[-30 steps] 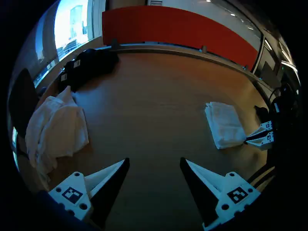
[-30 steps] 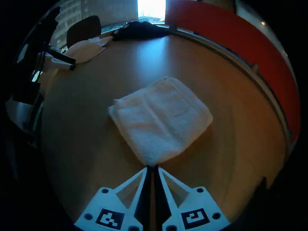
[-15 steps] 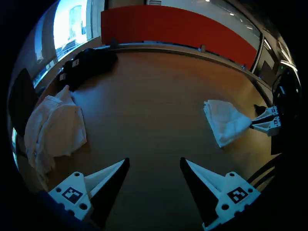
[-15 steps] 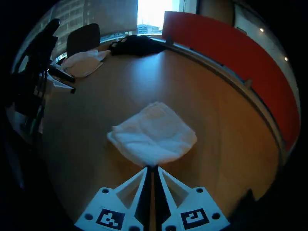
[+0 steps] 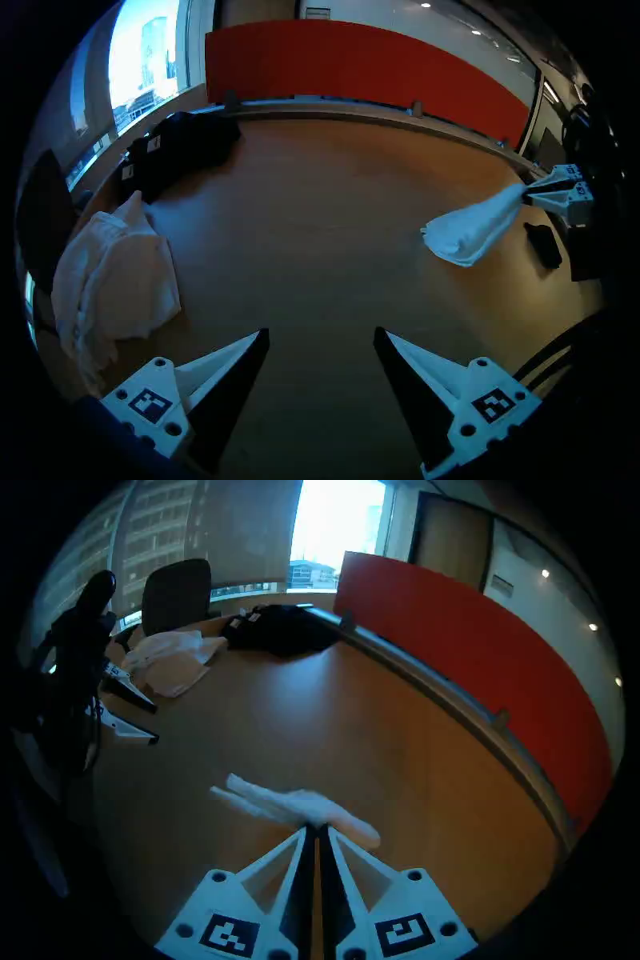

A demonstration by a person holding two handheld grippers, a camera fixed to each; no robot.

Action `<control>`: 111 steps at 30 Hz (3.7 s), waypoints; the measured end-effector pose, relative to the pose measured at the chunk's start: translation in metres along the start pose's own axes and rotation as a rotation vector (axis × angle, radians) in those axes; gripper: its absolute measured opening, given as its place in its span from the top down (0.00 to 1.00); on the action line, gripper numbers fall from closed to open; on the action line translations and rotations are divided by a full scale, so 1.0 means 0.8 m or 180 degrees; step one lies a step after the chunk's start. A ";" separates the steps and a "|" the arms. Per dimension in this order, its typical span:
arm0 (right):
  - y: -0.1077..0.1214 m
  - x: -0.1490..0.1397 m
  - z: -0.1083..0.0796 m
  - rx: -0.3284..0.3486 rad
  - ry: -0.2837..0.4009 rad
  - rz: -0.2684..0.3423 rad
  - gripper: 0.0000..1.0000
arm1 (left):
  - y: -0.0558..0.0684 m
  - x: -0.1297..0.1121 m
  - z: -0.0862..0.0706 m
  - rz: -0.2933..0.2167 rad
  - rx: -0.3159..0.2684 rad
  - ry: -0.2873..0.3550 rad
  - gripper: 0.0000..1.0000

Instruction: Fold towel

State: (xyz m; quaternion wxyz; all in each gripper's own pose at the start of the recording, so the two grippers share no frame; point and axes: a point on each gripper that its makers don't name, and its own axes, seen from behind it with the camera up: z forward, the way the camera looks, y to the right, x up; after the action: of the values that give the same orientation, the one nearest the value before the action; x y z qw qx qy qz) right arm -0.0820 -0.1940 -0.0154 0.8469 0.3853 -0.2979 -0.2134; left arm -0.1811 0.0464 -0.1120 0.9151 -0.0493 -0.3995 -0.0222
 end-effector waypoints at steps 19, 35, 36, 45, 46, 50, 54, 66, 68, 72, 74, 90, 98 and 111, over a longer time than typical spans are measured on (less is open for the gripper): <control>0.068 0.035 -0.040 -0.0136 0.0140 0.0005 0.95 | 0.014 0.020 0.002 0.0085 -0.0062 0.0073 0.03; 0.165 -0.004 -0.080 -0.0335 0.0016 0.0107 0.95 | 0.016 0.027 0.007 0.0134 -0.0056 0.0061 0.03; 0.171 -0.008 -0.082 -0.0348 0.0006 0.0118 0.95 | 0.016 0.027 0.007 0.0136 -0.0053 0.0058 0.03; 0.223 -0.046 -0.108 -0.0463 -0.0101 0.0231 0.95 | 0.019 0.027 0.008 0.0156 -0.0032 0.0030 0.03; 0.229 -0.050 -0.110 -0.0478 -0.0114 0.0240 0.95 | 0.019 0.026 0.008 0.0158 -0.0030 0.0027 0.03; 0.253 -0.067 -0.122 -0.0539 -0.0161 0.0275 0.95 | 0.023 0.026 0.009 0.0163 -0.0024 0.0014 0.03; 0.274 -0.083 -0.135 -0.0593 -0.0214 0.0302 0.95 | 0.025 0.027 0.009 0.0162 -0.0015 0.0009 0.03; 0.330 -0.135 -0.167 -0.0768 -0.0392 0.0395 0.95 | 0.034 0.027 0.010 0.0182 0.0003 -0.0016 0.03; 0.338 -0.144 -0.173 -0.0796 -0.0422 0.0404 0.95 | 0.036 0.027 0.010 0.0189 0.0006 -0.0019 0.03; 0.351 -0.159 -0.181 -0.0841 -0.0470 0.0444 0.95 | 0.040 0.029 0.011 0.0196 0.0008 -0.0022 0.03; 0.358 -0.167 -0.185 -0.0865 -0.0490 0.0470 0.95 | 0.042 0.030 0.011 0.0199 0.0007 -0.0024 0.03; 0.371 -0.204 -0.208 -0.0935 -0.0596 0.0564 0.95 | 0.056 0.032 0.014 0.0256 -0.0015 -0.0041 0.03; 0.364 -0.235 -0.229 -0.0971 -0.0705 0.0611 0.95 | 0.058 0.032 0.011 0.0273 -0.0029 -0.0032 0.03; 0.322 -0.351 -0.273 -0.1047 -0.1150 0.0823 0.95 | 0.058 0.025 0.008 0.0313 -0.0055 -0.0062 0.03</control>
State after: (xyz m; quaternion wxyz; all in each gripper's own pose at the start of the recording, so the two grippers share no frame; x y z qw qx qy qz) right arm -0.1071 0.2443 -0.0245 0.8514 0.1570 -0.4522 -0.2143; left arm -0.1684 0.0933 -0.0969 0.9107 -0.0770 -0.4053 0.0198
